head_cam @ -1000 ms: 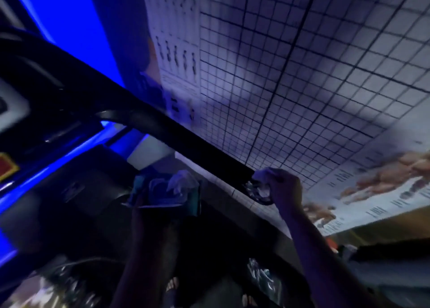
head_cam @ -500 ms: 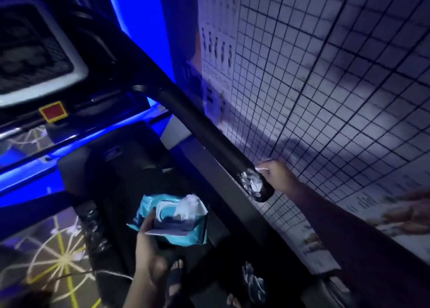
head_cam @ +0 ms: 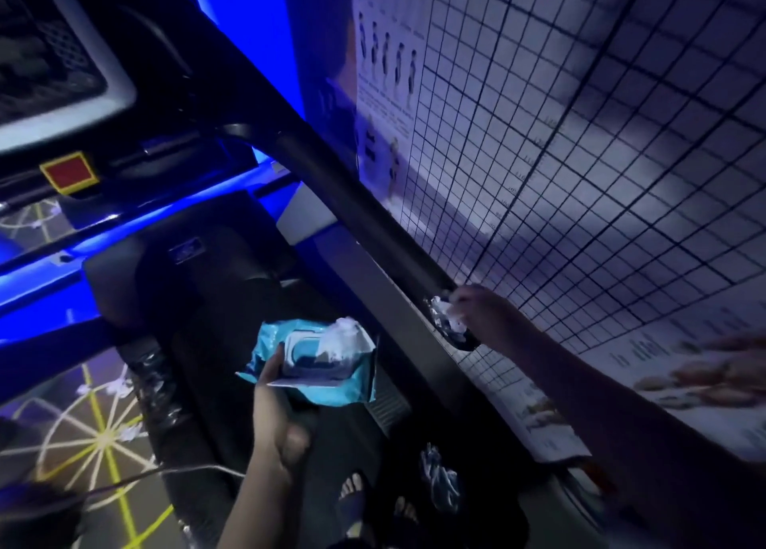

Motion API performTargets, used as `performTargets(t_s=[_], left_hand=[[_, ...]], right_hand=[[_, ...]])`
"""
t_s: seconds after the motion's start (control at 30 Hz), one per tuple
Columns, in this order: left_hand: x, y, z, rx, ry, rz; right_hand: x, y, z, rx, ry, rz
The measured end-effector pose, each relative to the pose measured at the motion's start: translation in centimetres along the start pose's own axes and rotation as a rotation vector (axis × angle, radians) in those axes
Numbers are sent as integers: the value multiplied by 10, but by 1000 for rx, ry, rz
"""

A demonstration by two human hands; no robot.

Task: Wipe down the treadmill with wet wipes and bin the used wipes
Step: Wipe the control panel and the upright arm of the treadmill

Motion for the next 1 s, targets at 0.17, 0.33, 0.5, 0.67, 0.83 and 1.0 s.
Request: performTargets(t_s=[0.17,0.33,0.5,0.67,0.83,1.0], left_hand=[[-4,-23,2,-126,63,-17],[1,-30,0,-174,115,8],[-5,-45,-14,-161,146,33],[-14,-62,-28,-88,173,67],[-28,-85,-16,-72,197,85],[-54,-105,-2,-22,133,76]], right_hand=[[-42,25,-11,74,-188,-256],[-63,-12,22,14,-144,-240],[-32,-18,12,84,-73,-62],[-6,13,15,19,70,55],[-60,-14,-1,56,-116,-222],[-37,-47,9,-89,75,-52]])
Point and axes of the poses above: each hand's wrist, its own y-axis away from the middle knuckle, its own x-axis out of the palm, z = x × y, the point moved 10 cm from there along -y, towards the middle knuckle, and after that the axes turned 14 degrees about z, right-handed, at the moved point
